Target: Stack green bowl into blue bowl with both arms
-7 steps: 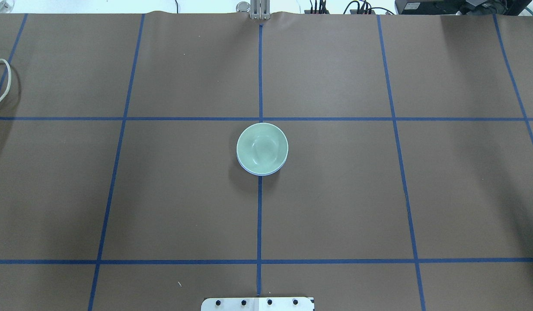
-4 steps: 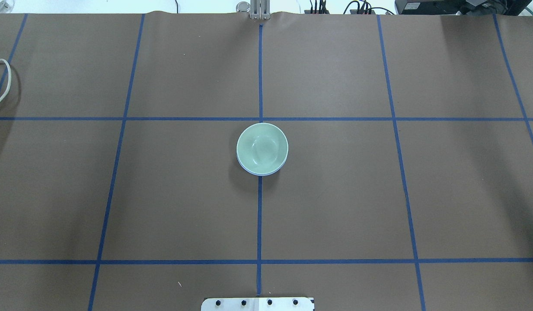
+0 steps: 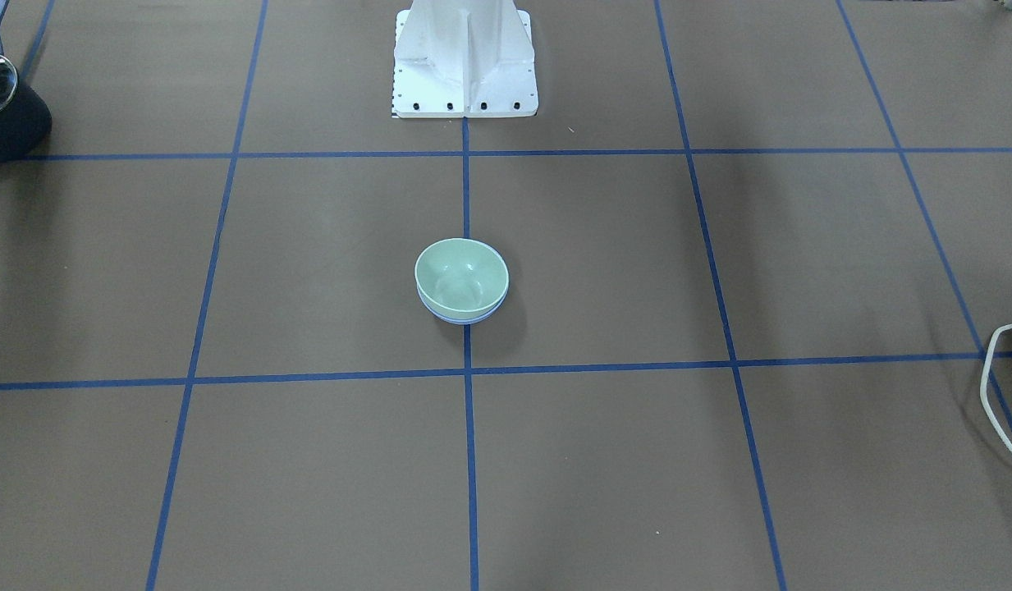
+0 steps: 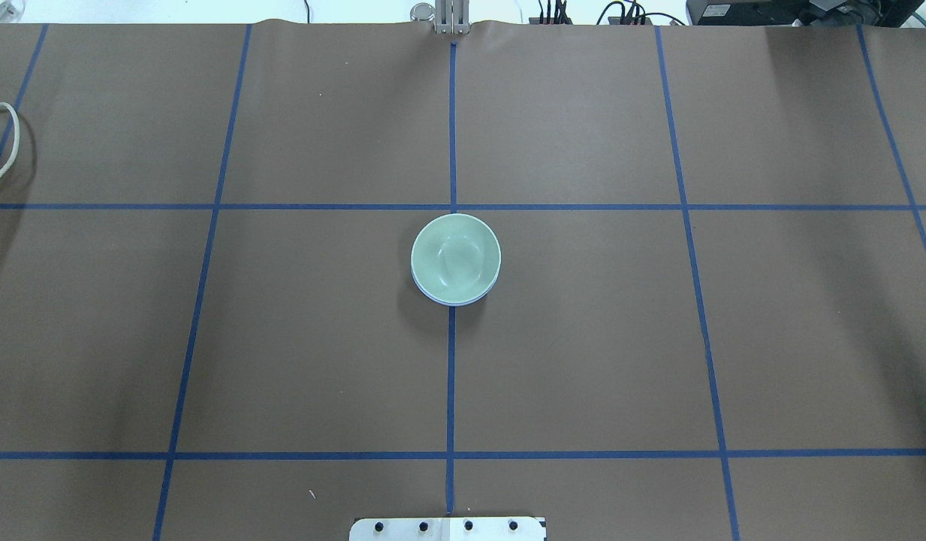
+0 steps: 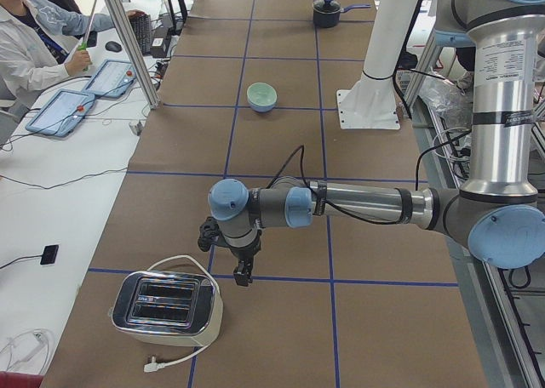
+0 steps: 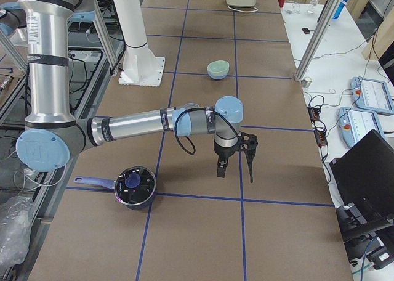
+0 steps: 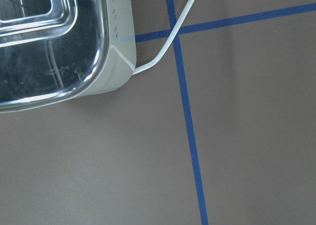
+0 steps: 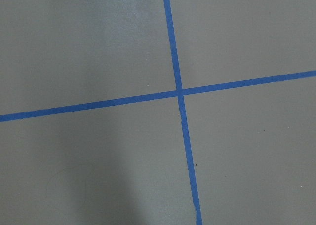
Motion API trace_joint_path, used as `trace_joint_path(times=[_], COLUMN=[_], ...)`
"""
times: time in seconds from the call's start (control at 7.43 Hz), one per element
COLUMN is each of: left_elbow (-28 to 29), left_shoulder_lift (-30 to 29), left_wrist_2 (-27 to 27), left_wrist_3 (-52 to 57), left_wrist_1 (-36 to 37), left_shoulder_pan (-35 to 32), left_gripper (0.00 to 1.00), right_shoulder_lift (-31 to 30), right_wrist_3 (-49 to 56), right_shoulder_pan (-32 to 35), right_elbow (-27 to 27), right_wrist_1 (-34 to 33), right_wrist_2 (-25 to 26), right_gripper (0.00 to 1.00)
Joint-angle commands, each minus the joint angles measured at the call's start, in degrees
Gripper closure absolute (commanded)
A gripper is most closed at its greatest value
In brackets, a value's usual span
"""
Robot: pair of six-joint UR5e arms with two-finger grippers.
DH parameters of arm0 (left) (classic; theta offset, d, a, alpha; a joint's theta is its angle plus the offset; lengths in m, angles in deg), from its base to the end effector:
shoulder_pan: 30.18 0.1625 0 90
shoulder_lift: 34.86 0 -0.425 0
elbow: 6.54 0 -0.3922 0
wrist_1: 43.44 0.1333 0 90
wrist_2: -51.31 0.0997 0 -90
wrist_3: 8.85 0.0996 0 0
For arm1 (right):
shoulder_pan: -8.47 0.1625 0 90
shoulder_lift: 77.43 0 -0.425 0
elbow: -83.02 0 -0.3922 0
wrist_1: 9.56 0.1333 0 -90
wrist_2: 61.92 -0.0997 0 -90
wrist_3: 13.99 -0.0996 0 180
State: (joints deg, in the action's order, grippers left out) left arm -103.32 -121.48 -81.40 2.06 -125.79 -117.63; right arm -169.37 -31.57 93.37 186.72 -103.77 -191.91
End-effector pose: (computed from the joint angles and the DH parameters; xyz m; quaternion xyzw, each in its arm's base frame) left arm -0.0452 -0.4629 0.6439 -0.0079 0.3654 0.0957 0.9259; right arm 0.0265 -0.4827 0.5699 -0.0064 -0.3467 0.0795 0.9346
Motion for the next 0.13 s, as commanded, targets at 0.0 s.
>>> trace_joint_path(times=[0.0], left_elbow=[0.0], left_shoulder_lift=[0.1], left_wrist_2=[0.0], left_wrist_3=[0.0], left_wrist_1=[0.0], left_shoulder_pan=[0.0], left_gripper=[0.0], right_shoulder_lift=[0.0], right_wrist_3=[0.0], right_shoulder_pan=[0.0], right_elbow=[0.1], right_wrist_1=[0.0], right_wrist_2=[0.0], right_gripper=[0.0])
